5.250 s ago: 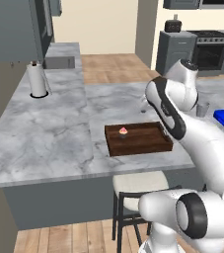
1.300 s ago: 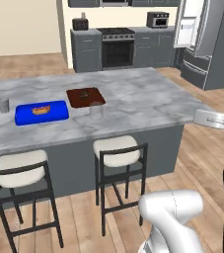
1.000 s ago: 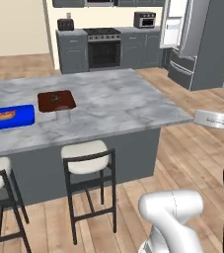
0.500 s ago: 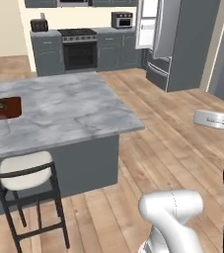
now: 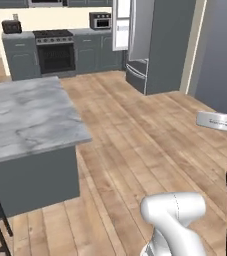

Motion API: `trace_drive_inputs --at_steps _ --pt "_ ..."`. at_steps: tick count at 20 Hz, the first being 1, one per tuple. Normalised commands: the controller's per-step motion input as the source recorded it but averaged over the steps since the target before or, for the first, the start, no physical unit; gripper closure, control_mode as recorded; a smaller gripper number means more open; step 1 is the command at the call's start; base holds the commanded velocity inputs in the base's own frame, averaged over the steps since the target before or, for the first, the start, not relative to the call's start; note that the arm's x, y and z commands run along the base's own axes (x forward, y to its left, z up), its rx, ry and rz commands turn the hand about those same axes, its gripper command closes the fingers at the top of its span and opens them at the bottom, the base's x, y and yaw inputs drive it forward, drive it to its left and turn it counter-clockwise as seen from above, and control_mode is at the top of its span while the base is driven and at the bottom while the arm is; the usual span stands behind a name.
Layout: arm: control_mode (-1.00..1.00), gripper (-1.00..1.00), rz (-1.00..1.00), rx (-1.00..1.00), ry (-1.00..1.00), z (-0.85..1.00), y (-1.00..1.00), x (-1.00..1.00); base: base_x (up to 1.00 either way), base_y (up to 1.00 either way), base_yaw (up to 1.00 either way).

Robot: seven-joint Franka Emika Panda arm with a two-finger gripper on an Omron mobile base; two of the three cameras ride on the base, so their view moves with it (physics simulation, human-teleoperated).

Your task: Take the donut and cupcake from the fridge and place them on the empty tray on the dining counter.

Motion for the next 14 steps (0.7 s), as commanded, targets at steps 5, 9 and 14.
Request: trace_drive_inputs --at_steps 5,9,14 --pt "1.00 -1.00 0.00 0.00 0.00 0.00 0.00 0.00 0.06 -1.00 -0.12" --pt "1.00 -1.00 0.00 0.00 0.00 0.00 0.00 0.00 0.92 -0.88 -0.03" --pt "1.00 -1.00 0.00 0.00 0.00 0.00 0.00 0.00 1.00 -0.34 0.00"
